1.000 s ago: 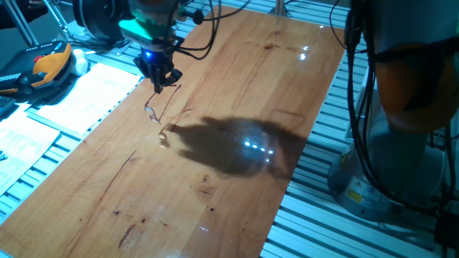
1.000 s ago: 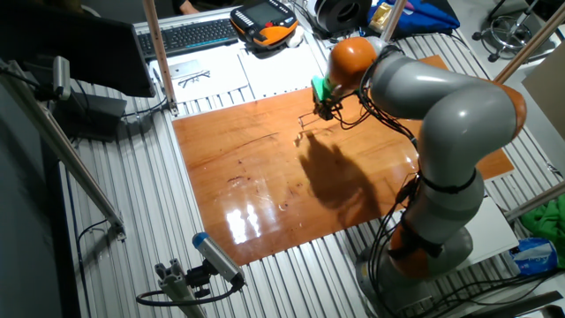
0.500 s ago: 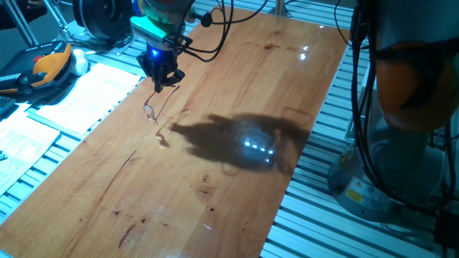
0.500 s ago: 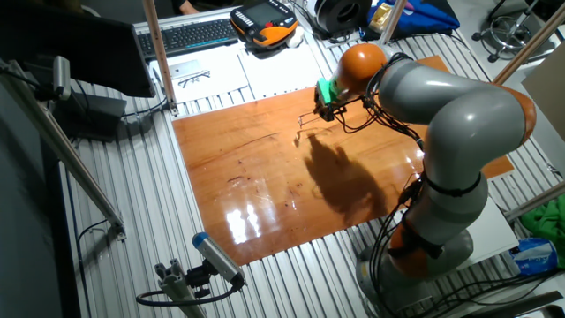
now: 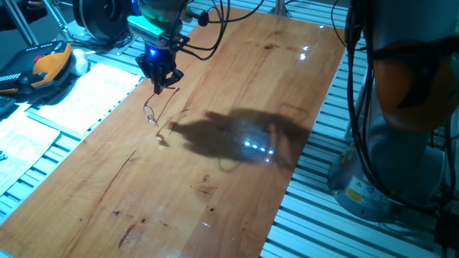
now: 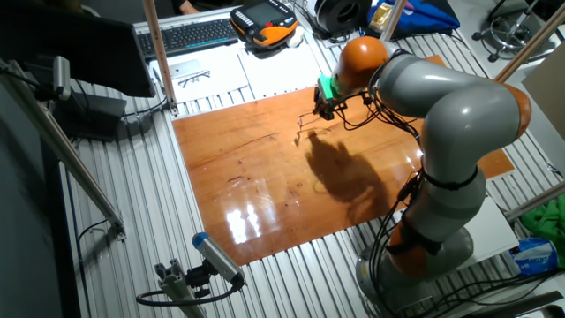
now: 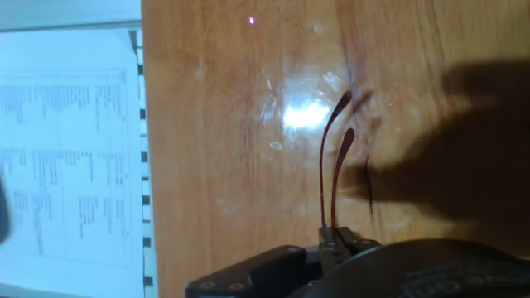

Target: Unfold the leg of the glasses (with one hand)

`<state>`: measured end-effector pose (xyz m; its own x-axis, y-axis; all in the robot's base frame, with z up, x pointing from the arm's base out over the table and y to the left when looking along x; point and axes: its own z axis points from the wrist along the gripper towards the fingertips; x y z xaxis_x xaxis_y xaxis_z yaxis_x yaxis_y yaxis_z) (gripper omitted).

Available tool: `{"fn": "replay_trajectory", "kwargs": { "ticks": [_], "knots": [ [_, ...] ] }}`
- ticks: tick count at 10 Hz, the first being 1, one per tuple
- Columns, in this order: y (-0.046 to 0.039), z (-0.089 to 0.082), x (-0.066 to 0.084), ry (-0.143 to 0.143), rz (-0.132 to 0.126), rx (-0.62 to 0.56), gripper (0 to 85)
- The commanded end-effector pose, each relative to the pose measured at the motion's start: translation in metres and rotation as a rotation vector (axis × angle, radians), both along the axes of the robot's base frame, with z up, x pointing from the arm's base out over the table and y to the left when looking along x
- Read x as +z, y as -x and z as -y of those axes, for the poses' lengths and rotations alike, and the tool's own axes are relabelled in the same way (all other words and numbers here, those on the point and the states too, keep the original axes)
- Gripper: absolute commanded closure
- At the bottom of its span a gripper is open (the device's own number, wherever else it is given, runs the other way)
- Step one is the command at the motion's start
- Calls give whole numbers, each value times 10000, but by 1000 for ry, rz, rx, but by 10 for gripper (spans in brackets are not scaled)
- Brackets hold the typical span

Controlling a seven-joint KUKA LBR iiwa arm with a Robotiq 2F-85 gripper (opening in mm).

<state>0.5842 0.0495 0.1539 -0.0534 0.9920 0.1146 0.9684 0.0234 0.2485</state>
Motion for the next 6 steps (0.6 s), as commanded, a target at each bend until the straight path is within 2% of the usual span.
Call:
{"fn": "replay_trajectory", "kwargs": {
  "ticks": [1,5,6],
  "knots": [
    [3,14,-16,-8,4,10,850],
    [38,75,-87,-75,31,69,850],
    [35,69,-99,-78,26,92,850]
  ]
}}
